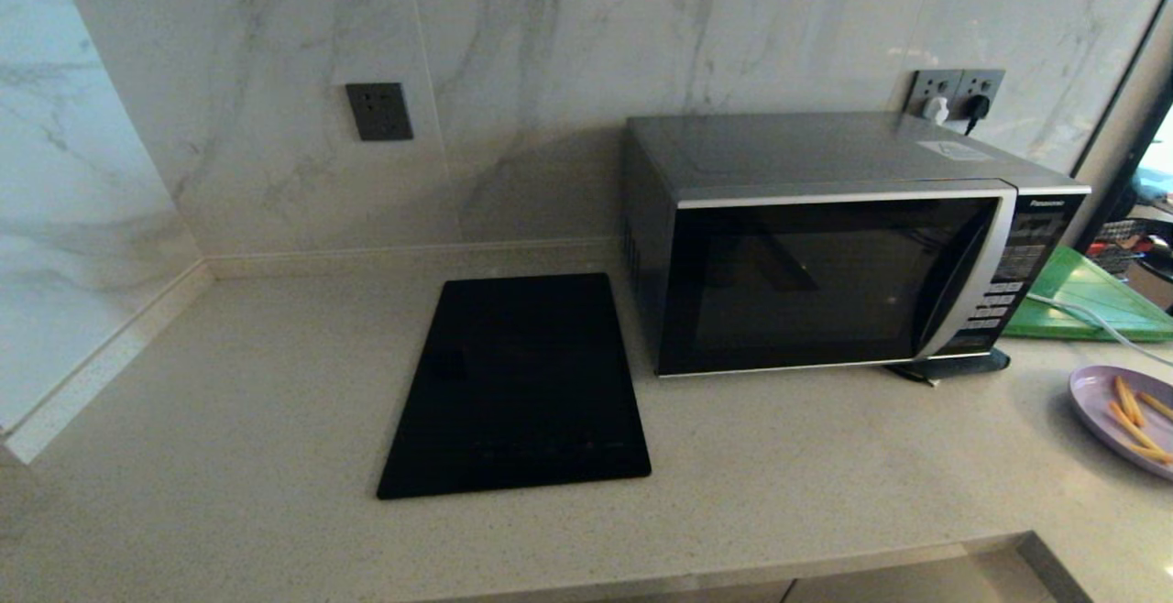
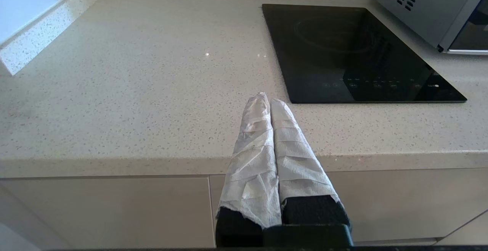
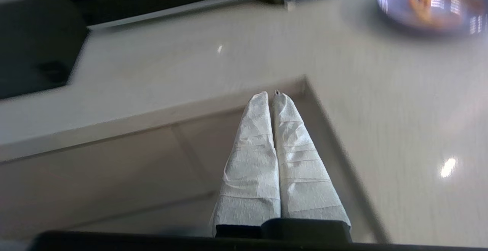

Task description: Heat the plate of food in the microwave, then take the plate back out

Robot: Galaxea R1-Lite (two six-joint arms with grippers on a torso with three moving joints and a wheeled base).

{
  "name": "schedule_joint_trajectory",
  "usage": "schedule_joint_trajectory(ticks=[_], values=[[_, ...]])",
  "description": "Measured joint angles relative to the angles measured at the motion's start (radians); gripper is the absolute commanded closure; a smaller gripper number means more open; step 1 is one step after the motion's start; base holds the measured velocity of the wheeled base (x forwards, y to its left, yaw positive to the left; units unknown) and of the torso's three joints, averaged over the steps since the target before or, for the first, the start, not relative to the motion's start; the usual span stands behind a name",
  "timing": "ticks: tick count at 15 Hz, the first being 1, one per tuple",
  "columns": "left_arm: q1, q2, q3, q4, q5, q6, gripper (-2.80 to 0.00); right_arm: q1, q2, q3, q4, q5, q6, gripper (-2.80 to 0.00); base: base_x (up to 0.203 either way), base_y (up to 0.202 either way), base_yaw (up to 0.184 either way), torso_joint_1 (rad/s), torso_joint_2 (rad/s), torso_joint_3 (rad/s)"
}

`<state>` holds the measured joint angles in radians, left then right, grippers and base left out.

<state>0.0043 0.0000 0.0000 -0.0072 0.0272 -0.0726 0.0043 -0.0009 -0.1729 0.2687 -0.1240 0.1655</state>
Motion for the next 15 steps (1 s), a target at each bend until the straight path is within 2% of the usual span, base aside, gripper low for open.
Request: schedule_joint_trajectory(ticks=[2, 3, 6, 11, 15], values=[[0.000, 0.000, 0.000, 0.000, 0.000, 0.000, 0.00, 0.000, 0.000, 0.121, -0.249, 0.028, -0.081, 0.00, 0.000, 0.000, 0.000, 0.000, 0.00, 0.000], [0.000, 0.000, 0.000, 0.000, 0.000, 0.000, 0.00, 0.000, 0.000, 0.147, -0.304, 0.067, -0.101, 0.00, 0.000, 0.000, 0.000, 0.000, 0.00, 0.000], [0.000, 0.000, 0.000, 0.000, 0.000, -0.001, 0.00, 0.000, 0.000, 0.169, -0.269, 0.109, -0.107, 0.00, 0.000, 0.000, 0.000, 0.000, 0.00, 0.000], [0.000, 0.000, 0.000, 0.000, 0.000, 0.000, 0.00, 0.000, 0.000, 0.173, -0.269, 0.098, -0.048, 0.00, 0.000, 0.000, 0.000, 0.000, 0.00, 0.000], [0.000, 0.000, 0.000, 0.000, 0.000, 0.000, 0.00, 0.000, 0.000, 0.173, -0.269, 0.097, -0.040, 0.00, 0.000, 0.000, 0.000, 0.000, 0.00, 0.000]])
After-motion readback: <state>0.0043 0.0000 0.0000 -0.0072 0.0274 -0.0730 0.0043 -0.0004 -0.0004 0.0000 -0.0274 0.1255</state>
